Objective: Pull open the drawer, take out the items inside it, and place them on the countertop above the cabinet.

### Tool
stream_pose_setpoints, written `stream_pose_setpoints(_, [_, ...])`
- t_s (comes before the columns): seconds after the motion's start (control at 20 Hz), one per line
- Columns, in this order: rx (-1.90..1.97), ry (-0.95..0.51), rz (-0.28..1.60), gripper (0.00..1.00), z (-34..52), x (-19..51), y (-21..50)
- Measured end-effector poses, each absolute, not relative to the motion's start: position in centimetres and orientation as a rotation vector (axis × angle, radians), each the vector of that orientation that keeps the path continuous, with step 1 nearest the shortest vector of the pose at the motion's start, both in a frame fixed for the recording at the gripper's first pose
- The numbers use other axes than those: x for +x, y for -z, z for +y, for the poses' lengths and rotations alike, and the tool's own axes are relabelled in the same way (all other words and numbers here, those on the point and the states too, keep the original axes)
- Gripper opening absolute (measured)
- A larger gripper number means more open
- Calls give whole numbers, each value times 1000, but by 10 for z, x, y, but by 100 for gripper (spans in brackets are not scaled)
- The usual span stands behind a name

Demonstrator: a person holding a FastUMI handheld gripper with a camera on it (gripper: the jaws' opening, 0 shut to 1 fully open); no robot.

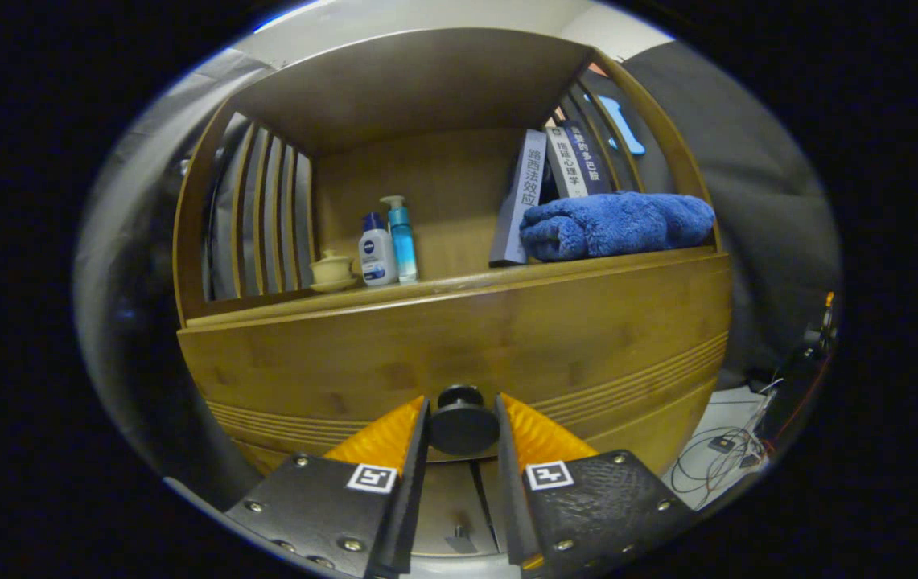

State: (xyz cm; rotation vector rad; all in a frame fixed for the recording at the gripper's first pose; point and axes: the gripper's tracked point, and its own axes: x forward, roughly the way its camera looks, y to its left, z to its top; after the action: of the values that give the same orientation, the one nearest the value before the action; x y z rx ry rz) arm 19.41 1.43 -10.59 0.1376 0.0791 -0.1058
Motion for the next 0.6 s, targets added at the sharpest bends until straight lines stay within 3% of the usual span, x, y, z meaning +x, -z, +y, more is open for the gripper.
stream_pose_setpoints(0.15, [43, 89, 92, 44, 14, 197, 106])
stream_pose_setpoints(0.35, [72, 85, 101, 28, 15, 192, 108])
stream_pose_setpoints(0.6, [74, 129, 82, 28, 19, 143, 105])
